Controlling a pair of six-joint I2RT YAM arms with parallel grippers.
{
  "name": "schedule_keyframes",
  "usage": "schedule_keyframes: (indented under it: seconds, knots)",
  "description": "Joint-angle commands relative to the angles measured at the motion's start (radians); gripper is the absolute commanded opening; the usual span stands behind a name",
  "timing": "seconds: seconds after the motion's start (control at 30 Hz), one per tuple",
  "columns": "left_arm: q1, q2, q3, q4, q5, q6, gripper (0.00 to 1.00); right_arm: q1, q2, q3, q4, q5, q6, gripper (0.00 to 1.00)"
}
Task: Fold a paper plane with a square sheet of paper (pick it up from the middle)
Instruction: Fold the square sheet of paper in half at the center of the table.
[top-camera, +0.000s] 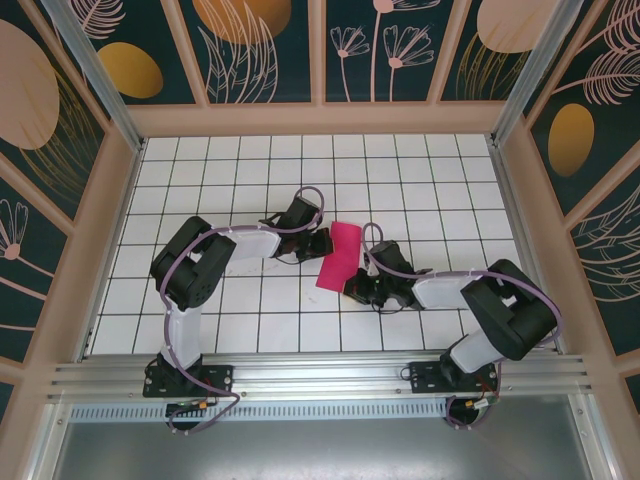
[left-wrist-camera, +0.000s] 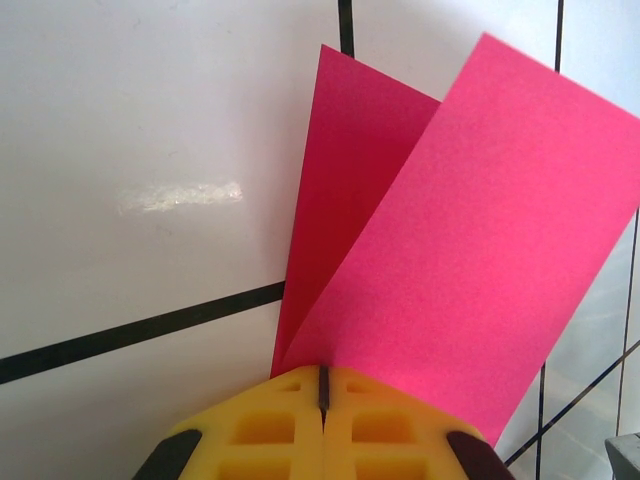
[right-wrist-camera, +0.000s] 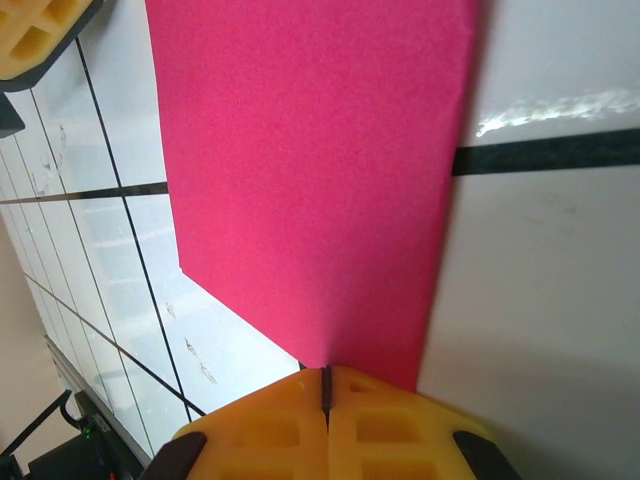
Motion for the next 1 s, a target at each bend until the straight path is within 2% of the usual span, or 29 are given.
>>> schedule_keyframes:
  seconds: [0.0,0.23,0.4,0.6,0.77,0.97]
  knots:
    - [-0.004,0.023,-0.014,-0.08,-0.036,0.025,0.0,0.002,0.006,-0.028,-0.013,0.003,0.016,0.03]
    - [-0.003,0.023,-0.017,-0.088,-0.038,0.036,0.0,-0.07,-0.133,0.019,-0.002,-0.017,0.001,0.05]
    - [-0.003,0.021,-0.013,-0.09,-0.037,0.038,0.0,-0.157,-0.07,0.062,0.034,-0.073,-0.043,0.06]
    - [-0.003,0.021,-0.009,-0.094,-0.038,0.04,0.0,-0.149,0.037,0.057,0.114,-0.121,-0.031,0.06]
    - [-0.004,0.023,-0.014,-0.092,-0.038,0.041,0.0,-0.14,0.102,0.051,-0.019,0.021,-0.063,0.06]
    - [-0.003,0.026,-0.017,-0.098,-0.039,0.047,0.0,-0.136,0.022,0.114,-0.061,-0.01,-0.092,0.06]
